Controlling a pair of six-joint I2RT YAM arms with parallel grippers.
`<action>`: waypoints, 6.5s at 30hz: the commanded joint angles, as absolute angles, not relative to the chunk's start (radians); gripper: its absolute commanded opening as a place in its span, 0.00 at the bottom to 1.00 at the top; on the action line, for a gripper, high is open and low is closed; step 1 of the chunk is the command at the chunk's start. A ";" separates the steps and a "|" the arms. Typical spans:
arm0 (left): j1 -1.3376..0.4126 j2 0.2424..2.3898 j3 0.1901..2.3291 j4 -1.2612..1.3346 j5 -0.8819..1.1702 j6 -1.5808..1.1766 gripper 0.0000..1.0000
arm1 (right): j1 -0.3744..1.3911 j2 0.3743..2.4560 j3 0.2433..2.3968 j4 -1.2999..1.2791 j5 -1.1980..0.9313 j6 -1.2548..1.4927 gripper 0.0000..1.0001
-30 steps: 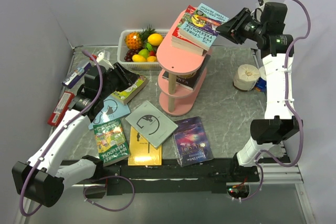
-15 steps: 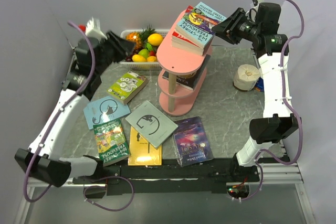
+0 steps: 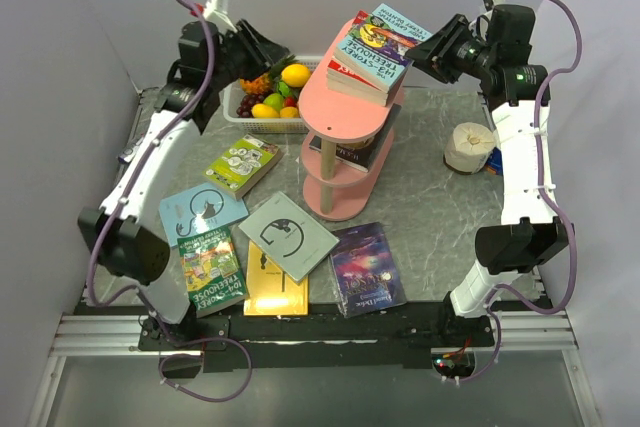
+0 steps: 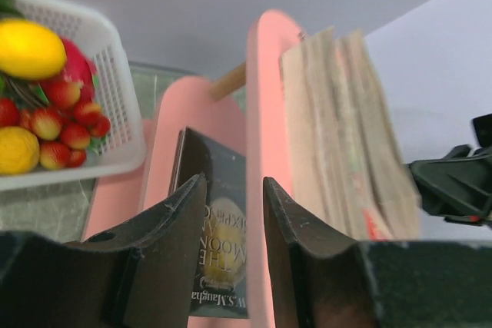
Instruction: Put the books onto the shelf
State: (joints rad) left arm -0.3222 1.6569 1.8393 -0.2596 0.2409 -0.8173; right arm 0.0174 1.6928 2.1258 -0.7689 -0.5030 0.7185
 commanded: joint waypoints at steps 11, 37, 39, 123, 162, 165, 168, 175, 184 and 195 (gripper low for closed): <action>-0.328 1.752 1.927 -0.170 0.452 -0.884 0.40 | 0.028 1.723 2.206 -0.703 -0.503 0.721 0.40; -0.322 1.747 1.891 -0.155 0.456 -0.873 0.41 | 0.006 1.698 2.158 -0.686 -0.437 0.718 0.45; -0.321 1.750 1.896 -0.158 0.456 -0.873 0.41 | 0.006 1.698 2.149 -0.673 -0.437 0.722 0.44; -0.350 1.858 2.023 -0.029 0.531 -1.025 0.38 | 0.143 1.506 1.925 -0.554 -0.430 0.715 0.49; -0.376 1.775 1.887 0.098 0.584 -1.046 0.40 | 0.146 1.453 1.842 -0.540 -0.429 0.709 0.48; -0.382 1.773 1.885 0.098 0.595 -1.039 0.34 | 0.147 1.448 1.832 -0.532 -0.430 0.710 0.48; -0.387 1.763 1.872 0.107 0.601 -1.034 0.29 | 0.152 1.450 1.832 -0.534 -0.428 0.709 0.48; -0.385 1.741 1.841 0.124 0.607 -1.031 0.18 | 0.158 1.457 1.847 -0.540 -0.425 0.709 0.48; -0.387 1.701 1.809 0.136 0.609 -1.028 0.12 | 0.163 1.451 1.847 -0.546 -0.417 0.706 0.48; -0.388 1.710 1.827 0.117 0.607 -1.023 0.43 | 0.172 1.448 1.842 -0.545 -0.411 0.709 0.48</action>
State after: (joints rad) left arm -0.3813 1.7416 1.8050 0.0879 0.5869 -1.0302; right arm 0.1551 1.4857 1.8267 -0.5804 -0.4145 0.7162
